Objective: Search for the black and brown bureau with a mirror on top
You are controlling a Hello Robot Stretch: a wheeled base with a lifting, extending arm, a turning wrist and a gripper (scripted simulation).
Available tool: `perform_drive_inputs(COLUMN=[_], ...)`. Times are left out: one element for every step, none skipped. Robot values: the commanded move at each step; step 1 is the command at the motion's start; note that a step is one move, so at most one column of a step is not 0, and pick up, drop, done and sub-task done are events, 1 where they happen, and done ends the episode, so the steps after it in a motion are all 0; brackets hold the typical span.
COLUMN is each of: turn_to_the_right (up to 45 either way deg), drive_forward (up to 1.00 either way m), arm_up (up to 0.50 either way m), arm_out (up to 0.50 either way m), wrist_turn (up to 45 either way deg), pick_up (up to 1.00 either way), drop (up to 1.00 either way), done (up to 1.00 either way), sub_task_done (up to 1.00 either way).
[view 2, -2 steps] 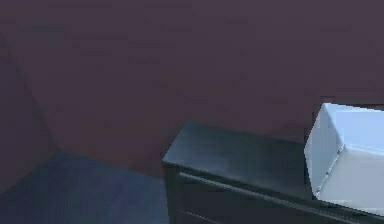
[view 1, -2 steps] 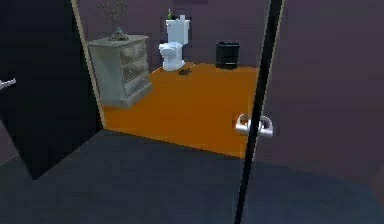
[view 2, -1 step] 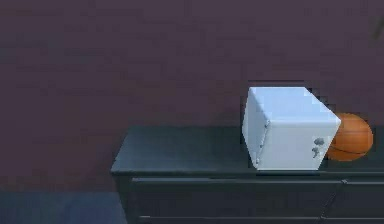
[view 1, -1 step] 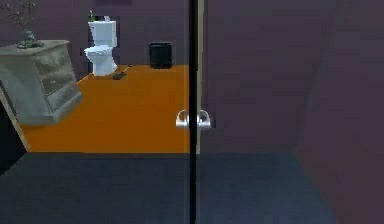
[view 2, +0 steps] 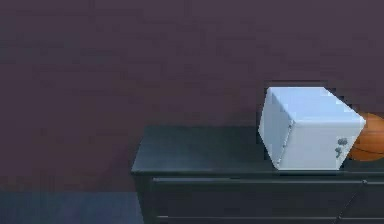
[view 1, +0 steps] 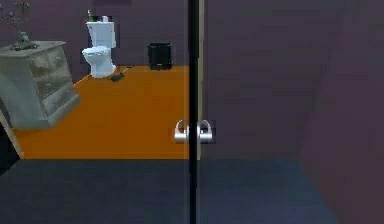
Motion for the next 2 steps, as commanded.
perform_drive_inputs(turn_to_the_right=[45.0, 24.0], drive_forward=[0.00, 0.00], arm_up=[0.00, 0.00], arm_out=[0.00, 0.00], wrist_turn=[0.0, 0.0], pick_up=[0.00, 0.00], drop=[0.00, 0.00], done=[0.00, 0.00], sub_task_done=[0.00, 0.00])
